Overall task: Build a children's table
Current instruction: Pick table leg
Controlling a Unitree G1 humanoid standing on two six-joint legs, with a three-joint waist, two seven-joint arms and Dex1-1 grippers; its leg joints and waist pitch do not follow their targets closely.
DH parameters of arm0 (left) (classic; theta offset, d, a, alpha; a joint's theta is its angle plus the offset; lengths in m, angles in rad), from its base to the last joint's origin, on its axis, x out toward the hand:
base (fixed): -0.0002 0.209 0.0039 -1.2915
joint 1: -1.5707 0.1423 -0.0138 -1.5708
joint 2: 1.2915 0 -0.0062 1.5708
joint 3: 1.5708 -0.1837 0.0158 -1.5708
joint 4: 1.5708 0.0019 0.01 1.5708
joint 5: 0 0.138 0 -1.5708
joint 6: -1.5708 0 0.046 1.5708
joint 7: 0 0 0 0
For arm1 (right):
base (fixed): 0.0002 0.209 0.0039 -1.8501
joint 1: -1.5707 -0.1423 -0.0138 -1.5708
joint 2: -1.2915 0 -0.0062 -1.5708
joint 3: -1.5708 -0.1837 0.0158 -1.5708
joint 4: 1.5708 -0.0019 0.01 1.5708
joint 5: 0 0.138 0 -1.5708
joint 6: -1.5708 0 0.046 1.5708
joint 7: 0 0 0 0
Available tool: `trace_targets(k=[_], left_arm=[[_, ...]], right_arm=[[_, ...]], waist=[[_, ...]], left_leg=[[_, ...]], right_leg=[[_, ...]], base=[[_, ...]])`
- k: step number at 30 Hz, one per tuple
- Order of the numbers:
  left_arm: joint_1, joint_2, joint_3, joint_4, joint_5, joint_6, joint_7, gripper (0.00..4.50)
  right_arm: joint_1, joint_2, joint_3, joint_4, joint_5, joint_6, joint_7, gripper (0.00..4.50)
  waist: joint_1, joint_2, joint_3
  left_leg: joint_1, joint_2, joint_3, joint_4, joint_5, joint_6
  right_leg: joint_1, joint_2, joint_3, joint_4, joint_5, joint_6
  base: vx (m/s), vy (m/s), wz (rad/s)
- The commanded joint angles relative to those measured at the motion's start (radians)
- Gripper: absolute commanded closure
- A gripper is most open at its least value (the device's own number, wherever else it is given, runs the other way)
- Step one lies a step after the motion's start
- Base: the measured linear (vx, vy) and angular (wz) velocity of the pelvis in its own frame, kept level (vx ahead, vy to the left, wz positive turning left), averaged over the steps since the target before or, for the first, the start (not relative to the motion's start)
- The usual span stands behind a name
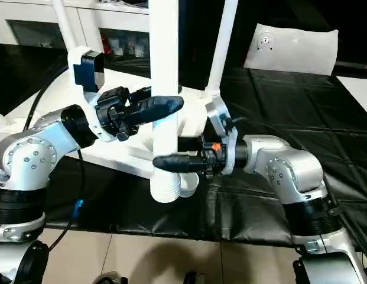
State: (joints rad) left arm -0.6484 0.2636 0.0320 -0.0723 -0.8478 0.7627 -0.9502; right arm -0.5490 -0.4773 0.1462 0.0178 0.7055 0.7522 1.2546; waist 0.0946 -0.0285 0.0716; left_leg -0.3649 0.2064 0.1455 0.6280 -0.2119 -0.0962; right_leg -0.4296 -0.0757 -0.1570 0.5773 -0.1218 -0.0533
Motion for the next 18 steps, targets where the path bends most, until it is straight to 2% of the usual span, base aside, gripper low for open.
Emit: trace_targets(k=[1,3,8,10,13,15,16,17,18], left_arm=[[-0.027,0.001,-0.007,0.001,0.007,-0.005,-0.005,2.68],[-0.028,0.002,-0.011,0.007,0.012,-0.013,-0.006,2.68],[-0.027,0.005,-0.017,0.01,0.009,-0.011,-0.019,2.68],[-0.027,0.008,-0.021,0.01,0.004,-0.005,-0.033,2.68],[-0.027,0.012,-0.029,0.008,-0.001,0.0,-0.05,2.68],[-0.029,0.013,-0.035,0.007,-0.003,0.004,-0.058,2.68],[-0.029,0.013,-0.037,0.004,-0.006,0.007,-0.061,2.68],[-0.03,0.012,-0.042,0.0,-0.011,0.012,-0.067,2.68],[-0.031,0.01,-0.048,-0.005,-0.016,0.017,-0.071,2.68]], right_arm=[[-0.01,-0.007,0.005,0.002,0.009,0.003,0.021,2.53],[-0.008,-0.004,0.008,0.002,0.007,0.004,0.024,2.57],[-0.003,-0.002,0.019,0.0,-0.017,-0.013,0.025,2.63],[-0.005,-0.007,0.03,0.003,-0.029,-0.015,0.029,2.08],[-0.011,-0.016,0.038,0.007,-0.016,0.009,0.053,1.73],[-0.018,-0.024,0.043,0.009,-0.003,0.025,0.076,1.54],[-0.02,-0.027,0.047,0.01,-0.007,0.02,0.085,1.49],[-0.025,-0.028,0.054,0.014,-0.018,0.009,0.094,1.41],[-0.029,-0.029,0.063,0.019,-0.034,-0.011,0.104,1.17]], waist=[[0.005,-0.001,-0.089],[0.004,-0.006,-0.089],[0.005,-0.004,-0.089],[0.004,-0.003,-0.088],[0.004,-0.002,-0.089],[0.004,0.003,-0.089],[0.004,0.0,-0.089],[0.005,0.002,-0.089],[0.005,0.002,-0.09]], left_leg=[[-0.004,0.011,0.009,-0.065,-0.077,0.047],[-0.006,0.011,0.01,-0.064,-0.075,0.048],[-0.006,0.011,0.01,-0.064,-0.075,0.048],[-0.005,0.011,0.01,-0.065,-0.08,0.047],[-0.005,0.012,0.009,-0.065,-0.082,0.049],[-0.004,0.012,0.008,-0.065,-0.084,0.05],[-0.005,0.012,0.009,-0.064,-0.087,0.048],[-0.005,0.012,0.008,-0.065,-0.087,0.047],[-0.005,0.012,0.008,-0.064,-0.087,0.047]], right_leg=[[0.084,-0.062,0.045,-0.086,-0.483,0.027],[0.085,-0.061,0.045,-0.086,-0.481,0.03],[0.084,-0.061,0.045,-0.086,-0.482,0.033],[0.084,-0.061,0.044,-0.088,-0.494,0.037],[0.085,-0.061,0.044,-0.087,-0.486,0.032],[0.085,-0.061,0.044,-0.088,-0.486,0.03],[0.086,-0.061,0.043,-0.087,-0.487,0.03],[0.086,-0.061,0.043,-0.087,-0.487,0.029],[0.086,-0.061,0.043,-0.088,-0.488,0.029]], base=[[0.0,0.0,0.0],[0.0,0.0,0.0],[0.0,0.0,0.0],[0.0,0.0,0.0],[0.0,0.0,0.0],[0.0,0.0,0.0],[0.0,0.0,0.0],[0.0,0.0,0.0],[0.0,0.0,0.0]])
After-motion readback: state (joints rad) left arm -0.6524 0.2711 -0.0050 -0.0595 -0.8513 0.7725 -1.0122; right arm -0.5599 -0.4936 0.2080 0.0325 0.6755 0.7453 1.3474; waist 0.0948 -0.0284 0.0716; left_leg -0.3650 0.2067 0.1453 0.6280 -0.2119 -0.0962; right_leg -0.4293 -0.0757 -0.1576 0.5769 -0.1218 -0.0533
